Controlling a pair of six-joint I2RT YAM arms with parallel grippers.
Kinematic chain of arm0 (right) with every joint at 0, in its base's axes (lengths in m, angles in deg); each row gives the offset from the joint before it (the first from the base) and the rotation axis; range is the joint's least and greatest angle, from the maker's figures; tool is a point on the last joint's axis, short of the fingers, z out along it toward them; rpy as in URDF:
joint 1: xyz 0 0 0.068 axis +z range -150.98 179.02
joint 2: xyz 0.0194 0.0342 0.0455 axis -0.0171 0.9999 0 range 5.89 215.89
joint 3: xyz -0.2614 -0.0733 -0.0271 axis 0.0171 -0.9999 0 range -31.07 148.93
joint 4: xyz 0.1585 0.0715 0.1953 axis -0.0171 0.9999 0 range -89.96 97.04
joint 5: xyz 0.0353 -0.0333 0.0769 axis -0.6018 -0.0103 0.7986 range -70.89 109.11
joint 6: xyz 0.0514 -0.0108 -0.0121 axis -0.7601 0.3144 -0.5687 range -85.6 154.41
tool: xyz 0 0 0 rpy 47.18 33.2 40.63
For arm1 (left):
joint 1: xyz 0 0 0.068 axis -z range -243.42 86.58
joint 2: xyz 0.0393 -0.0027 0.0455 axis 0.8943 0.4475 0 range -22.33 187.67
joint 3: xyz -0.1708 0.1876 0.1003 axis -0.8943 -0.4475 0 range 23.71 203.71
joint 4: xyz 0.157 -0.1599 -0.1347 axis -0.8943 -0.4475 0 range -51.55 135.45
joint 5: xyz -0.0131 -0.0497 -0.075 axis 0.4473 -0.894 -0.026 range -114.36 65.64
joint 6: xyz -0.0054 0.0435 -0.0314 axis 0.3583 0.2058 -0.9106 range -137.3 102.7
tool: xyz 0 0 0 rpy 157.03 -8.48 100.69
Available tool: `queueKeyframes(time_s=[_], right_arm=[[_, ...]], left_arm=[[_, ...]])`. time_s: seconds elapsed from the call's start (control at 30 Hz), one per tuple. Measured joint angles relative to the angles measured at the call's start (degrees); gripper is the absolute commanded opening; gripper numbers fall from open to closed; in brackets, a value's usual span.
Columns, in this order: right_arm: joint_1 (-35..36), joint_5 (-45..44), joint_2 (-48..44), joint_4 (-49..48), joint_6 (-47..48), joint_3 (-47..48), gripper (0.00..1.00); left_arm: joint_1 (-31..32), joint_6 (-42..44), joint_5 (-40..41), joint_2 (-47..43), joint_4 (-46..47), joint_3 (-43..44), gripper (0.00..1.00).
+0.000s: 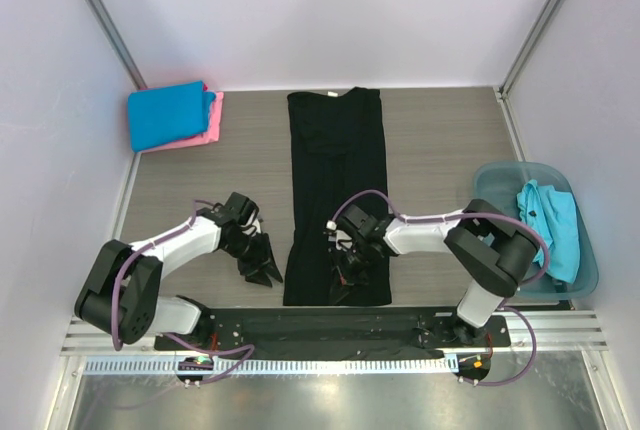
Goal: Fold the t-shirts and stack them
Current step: Fold the tshirt
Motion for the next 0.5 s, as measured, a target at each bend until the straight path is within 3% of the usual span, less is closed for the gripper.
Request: queueKeyframes(time_s=[0.33,0.4,0.43,0.5], right_arm=[[-1.20,-0.61,-9.94,2.10,-0.11,-5.25,0.02],[-1.33,-0.81,-10.40,2.34,-0.13,-6.08,0.09],[-1.36,-0.87,-10.47,2.40,-0.15,-6.45,0.22],[-1.42,-0.92,-10.62,2.67,-0.24,-7.13,0.25]], left_arm=[[-0.24,0.57,0.28,0.33,-0.04,0.07,0.35],[-0.24,0.70,0.48,0.83,-0.09,0.26,0.36],[-0.24,0.85,0.61,1.11,-0.09,0.48,0.38],[-0.24,1.05,0.85,1.49,-0.13,0.87,0.39]])
